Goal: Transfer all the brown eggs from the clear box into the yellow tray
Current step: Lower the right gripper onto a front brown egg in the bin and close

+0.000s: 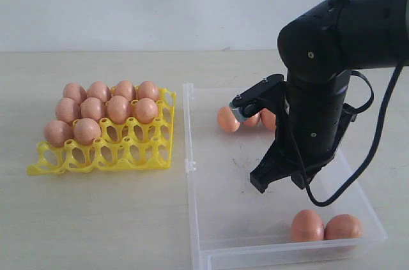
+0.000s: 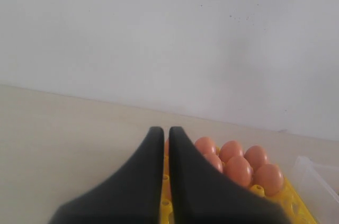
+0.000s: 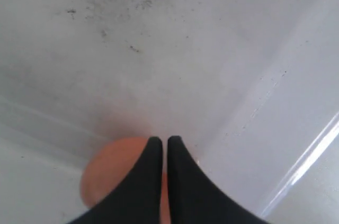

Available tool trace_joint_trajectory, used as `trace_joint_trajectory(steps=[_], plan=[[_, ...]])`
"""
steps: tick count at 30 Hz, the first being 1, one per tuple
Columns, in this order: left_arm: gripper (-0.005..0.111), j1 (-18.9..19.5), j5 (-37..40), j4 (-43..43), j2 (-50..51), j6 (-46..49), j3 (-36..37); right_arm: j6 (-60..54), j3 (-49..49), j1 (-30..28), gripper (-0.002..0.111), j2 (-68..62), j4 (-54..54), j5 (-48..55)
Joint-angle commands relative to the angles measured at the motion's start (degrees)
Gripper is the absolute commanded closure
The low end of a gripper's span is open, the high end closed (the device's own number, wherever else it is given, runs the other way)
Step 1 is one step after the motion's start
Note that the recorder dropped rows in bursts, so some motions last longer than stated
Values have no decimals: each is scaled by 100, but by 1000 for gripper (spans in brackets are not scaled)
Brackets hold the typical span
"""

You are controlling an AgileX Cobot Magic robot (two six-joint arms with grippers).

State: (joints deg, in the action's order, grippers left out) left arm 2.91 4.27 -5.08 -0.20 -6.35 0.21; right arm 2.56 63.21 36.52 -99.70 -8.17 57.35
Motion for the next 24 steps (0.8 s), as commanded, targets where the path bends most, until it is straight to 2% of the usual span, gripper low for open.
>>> trace_joint_trajectory(steps=[1, 4, 6, 9, 15, 20, 24], plan=[[103, -33, -32, -4, 20, -7, -21, -104, 32, -61, 102, 45, 166, 106], [103, -33, -32, -4, 20, -7, -21, 74, 32, -61, 84, 30, 265, 116], [103, -33, -32, -4, 20, -7, -21, 521, 32, -61, 66, 30, 277, 141], [103, -33, -32, -4, 20, -7, -21, 1249, 32, -61, 48, 21, 277, 185], [103, -33, -32, -4, 20, -7, -21, 1740, -113, -61, 45, 21, 449, 458], [103, -33, -32, -4, 20, -7, -21, 1771, -863, -61, 45, 21, 511, -210], [103, -33, -32, -4, 20, -7, -21, 1771, -991, -61, 45, 21, 537, -841]])
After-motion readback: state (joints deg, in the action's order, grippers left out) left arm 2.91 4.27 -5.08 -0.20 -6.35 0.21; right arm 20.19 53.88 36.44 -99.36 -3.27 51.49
